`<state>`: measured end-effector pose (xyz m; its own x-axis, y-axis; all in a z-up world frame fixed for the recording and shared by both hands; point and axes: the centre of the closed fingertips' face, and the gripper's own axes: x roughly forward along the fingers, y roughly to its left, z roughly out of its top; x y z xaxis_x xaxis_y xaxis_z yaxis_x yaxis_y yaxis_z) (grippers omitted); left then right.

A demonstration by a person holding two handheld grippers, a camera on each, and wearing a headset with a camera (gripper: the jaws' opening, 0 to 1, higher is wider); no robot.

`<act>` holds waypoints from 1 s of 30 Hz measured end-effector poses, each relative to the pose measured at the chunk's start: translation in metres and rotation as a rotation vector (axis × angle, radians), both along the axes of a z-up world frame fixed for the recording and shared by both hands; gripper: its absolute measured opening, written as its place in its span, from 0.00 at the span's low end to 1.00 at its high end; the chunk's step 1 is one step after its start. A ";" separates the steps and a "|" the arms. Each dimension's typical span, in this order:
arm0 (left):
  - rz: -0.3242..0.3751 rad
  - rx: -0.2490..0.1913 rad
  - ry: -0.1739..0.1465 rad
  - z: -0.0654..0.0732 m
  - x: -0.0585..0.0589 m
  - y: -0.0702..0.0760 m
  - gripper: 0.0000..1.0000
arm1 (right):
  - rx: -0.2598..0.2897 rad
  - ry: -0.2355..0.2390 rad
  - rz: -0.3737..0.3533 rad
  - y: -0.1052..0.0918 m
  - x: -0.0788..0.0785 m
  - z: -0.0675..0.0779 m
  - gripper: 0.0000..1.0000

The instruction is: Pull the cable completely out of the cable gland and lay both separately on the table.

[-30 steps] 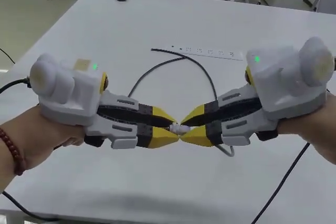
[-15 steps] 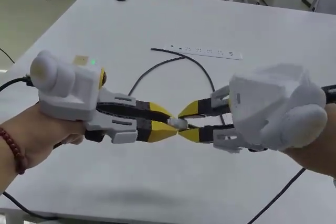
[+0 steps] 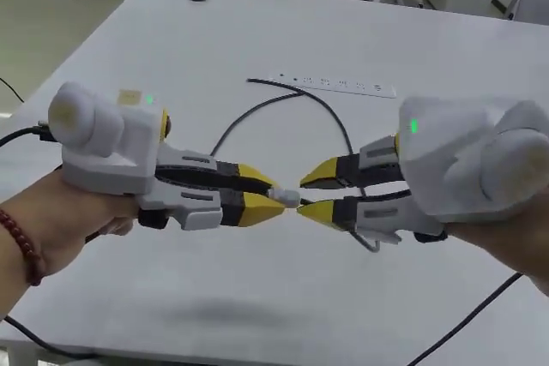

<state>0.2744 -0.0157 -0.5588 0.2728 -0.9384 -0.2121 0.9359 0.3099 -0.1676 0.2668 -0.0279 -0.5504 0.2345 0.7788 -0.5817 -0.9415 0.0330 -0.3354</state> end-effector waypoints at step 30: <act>-0.016 0.049 -0.071 0.001 -0.005 -0.001 0.15 | -0.106 0.085 -0.064 -0.020 0.002 -0.024 0.00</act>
<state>0.2696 -0.0167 -0.5575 0.2736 -0.9317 -0.2390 0.9498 0.3009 -0.0859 0.2684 -0.0475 -0.5749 0.2282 0.6968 -0.6800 -0.9638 0.0629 -0.2590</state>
